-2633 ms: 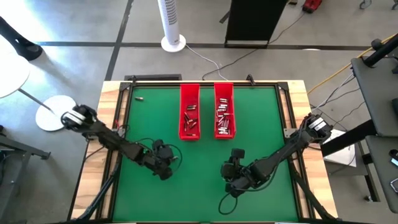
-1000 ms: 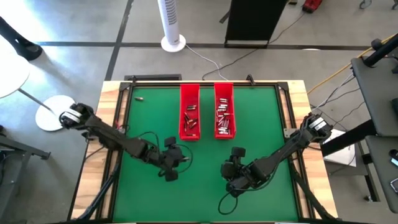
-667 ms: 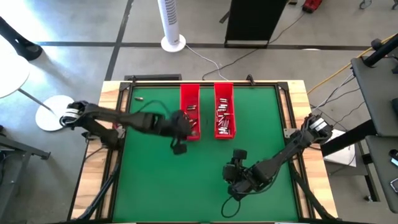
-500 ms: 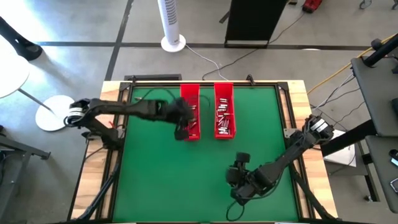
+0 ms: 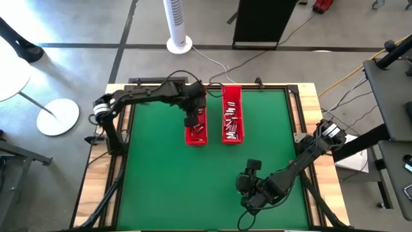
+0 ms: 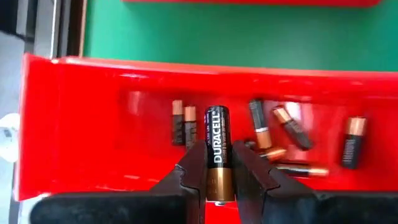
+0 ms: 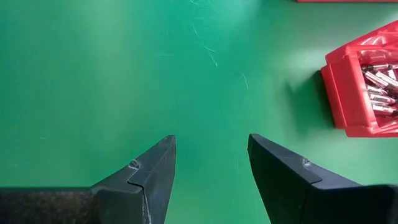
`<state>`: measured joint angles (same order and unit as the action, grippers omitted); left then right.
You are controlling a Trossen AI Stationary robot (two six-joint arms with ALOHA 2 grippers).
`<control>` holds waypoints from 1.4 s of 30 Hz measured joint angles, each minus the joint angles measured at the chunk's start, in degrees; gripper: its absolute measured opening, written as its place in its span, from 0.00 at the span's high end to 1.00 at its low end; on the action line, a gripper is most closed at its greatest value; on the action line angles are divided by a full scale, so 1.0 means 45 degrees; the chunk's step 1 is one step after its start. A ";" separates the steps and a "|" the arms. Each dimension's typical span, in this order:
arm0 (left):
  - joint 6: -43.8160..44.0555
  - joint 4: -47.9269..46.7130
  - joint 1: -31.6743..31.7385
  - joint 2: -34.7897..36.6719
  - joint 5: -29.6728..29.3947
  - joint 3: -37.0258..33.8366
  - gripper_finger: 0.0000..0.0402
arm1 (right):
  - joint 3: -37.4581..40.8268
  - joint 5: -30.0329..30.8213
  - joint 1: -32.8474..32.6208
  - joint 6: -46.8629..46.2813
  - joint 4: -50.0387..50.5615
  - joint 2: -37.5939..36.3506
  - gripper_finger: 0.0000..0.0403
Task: Sort batteries
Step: Put the black battery into the left red bin
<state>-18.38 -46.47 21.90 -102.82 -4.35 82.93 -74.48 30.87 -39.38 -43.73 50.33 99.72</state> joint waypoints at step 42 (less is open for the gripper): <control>-0.0845 0.0449 0.0454 -0.3689 0.0177 0.0578 0.92 | 0.0010 0.0087 0.0447 -0.0285 0.0044 0.0000 0.52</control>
<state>-22.19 -44.45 23.94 -119.42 -3.55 85.53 -74.43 31.27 -37.36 -45.01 50.52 99.72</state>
